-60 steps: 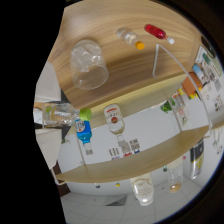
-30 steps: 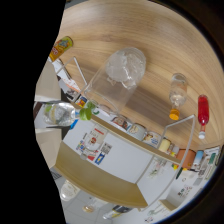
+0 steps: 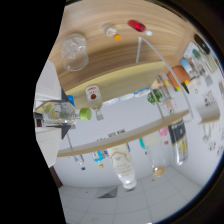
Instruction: Make me a cup of Vodka Sunrise.
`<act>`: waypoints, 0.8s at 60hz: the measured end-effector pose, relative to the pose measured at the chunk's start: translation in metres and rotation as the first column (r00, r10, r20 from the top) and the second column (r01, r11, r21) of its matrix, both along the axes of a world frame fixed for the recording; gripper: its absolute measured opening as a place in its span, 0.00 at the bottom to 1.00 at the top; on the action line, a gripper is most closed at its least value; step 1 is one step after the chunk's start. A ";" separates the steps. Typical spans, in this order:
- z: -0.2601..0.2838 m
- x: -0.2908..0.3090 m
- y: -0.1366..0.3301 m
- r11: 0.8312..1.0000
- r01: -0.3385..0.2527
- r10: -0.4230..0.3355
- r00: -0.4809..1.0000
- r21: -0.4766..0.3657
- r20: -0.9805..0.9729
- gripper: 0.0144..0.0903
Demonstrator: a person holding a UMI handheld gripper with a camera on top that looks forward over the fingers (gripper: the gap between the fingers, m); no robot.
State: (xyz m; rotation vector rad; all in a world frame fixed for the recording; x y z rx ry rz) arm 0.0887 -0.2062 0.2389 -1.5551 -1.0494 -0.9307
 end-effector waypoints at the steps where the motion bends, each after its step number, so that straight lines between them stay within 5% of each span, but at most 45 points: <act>1: 0.003 0.000 -0.001 1.000 0.001 -0.001 0.998 0.005 -0.065 0.27; 11: 0.023 0.003 -0.009 0.998 0.023 0.017 0.823 0.062 -0.567 0.27; 18: -0.003 0.018 -0.010 0.997 0.077 -0.044 0.629 0.005 -0.776 0.27; 34: -0.097 0.048 0.004 0.975 0.139 -0.212 0.371 -0.172 -0.904 0.27; 48: -0.165 0.060 0.015 0.947 0.139 -0.320 0.297 -0.291 -0.900 0.27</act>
